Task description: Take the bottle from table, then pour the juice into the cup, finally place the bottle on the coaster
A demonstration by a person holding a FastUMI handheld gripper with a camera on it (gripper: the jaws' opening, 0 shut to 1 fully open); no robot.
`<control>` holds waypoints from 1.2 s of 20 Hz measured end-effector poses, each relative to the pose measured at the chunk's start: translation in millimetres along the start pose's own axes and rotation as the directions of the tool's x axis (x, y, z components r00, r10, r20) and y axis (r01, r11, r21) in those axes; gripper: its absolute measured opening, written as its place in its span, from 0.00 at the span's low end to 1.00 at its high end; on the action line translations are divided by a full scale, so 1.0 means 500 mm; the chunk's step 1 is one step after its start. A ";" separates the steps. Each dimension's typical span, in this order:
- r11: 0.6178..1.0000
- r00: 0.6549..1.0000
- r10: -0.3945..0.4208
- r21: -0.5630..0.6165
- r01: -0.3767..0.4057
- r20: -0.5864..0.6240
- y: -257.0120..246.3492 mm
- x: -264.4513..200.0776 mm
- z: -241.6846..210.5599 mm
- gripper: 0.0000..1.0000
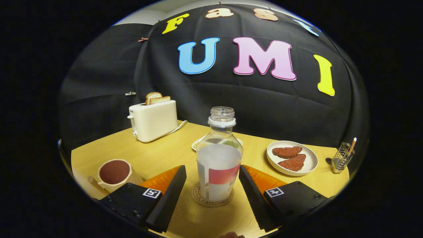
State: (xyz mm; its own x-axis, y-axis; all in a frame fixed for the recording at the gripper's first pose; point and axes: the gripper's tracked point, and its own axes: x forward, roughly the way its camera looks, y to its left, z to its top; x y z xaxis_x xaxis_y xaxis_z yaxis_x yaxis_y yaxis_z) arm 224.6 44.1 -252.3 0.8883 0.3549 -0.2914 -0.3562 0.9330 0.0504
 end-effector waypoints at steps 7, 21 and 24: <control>1.000 1.000 -0.001 -0.019 0.000 -0.030 0.001 -0.132 0.036 0.97; 0.968 0.957 -0.249 0.006 0.251 0.149 -0.098 -0.437 0.326 0.97; 0.953 0.935 -0.303 0.082 0.293 0.183 -0.097 -0.499 0.366 0.97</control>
State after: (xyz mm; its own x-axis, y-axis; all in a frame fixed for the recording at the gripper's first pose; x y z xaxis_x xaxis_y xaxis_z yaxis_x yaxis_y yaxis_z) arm 73.1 -79.0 -7.4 0.9917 0.0600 -0.1134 -0.0556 0.9976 0.0411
